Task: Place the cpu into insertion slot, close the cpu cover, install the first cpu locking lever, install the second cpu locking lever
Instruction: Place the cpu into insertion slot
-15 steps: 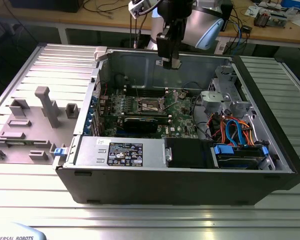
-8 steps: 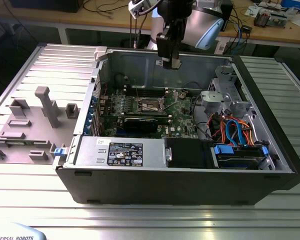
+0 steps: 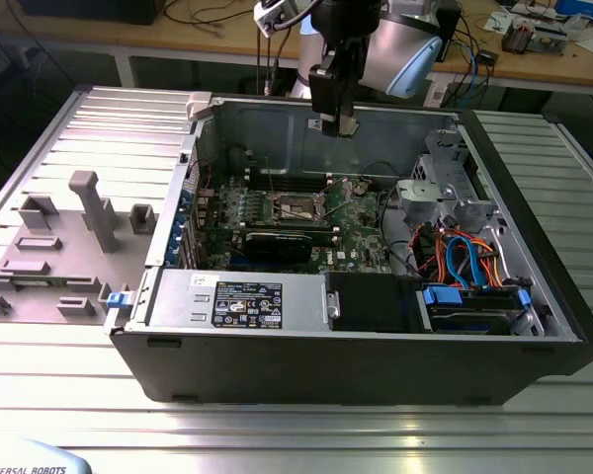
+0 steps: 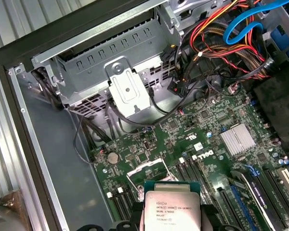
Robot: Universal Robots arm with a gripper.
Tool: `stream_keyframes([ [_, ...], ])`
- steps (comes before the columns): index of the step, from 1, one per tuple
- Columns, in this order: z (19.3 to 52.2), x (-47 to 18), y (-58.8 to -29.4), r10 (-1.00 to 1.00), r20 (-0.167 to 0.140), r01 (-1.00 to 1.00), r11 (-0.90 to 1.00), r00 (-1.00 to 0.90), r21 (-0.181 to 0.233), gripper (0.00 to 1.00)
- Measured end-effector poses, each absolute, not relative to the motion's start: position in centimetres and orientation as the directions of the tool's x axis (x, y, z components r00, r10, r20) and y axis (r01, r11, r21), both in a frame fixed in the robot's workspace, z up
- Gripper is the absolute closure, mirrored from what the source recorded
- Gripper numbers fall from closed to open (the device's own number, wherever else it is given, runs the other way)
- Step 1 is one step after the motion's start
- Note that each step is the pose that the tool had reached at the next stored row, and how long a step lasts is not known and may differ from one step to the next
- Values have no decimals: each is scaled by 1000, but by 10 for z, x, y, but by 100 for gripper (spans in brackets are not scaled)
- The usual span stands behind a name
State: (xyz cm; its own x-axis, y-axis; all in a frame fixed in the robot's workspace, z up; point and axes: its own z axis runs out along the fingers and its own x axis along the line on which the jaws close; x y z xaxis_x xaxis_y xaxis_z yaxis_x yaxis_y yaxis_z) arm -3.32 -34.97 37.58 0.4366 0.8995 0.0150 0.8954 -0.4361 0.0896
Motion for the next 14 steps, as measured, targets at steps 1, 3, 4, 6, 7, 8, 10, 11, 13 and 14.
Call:
stream_keyframes([
  [1,376,-33,-350,898,15,894,-438,439,90,46],
  [3,376,-33,-350,892,15,888,-451,452,90,46],
  [4,376,-33,-350,888,15,884,-458,459,90,46],
  [6,375,-33,-350,873,15,869,-486,487,90,46],
  [7,375,-33,-350,867,15,863,-496,497,90,46],
  [8,375,-33,-350,857,15,853,-515,516,90,46],
  [10,375,-33,-350,829,15,825,-558,559,90,46],
  [11,375,-33,-350,821,15,817,-570,571,90,46],
  [13,375,-33,-350,802,15,798,-595,597,90,46],
  [14,375,-33,-350,800,15,796,-598,599,90,46],
])
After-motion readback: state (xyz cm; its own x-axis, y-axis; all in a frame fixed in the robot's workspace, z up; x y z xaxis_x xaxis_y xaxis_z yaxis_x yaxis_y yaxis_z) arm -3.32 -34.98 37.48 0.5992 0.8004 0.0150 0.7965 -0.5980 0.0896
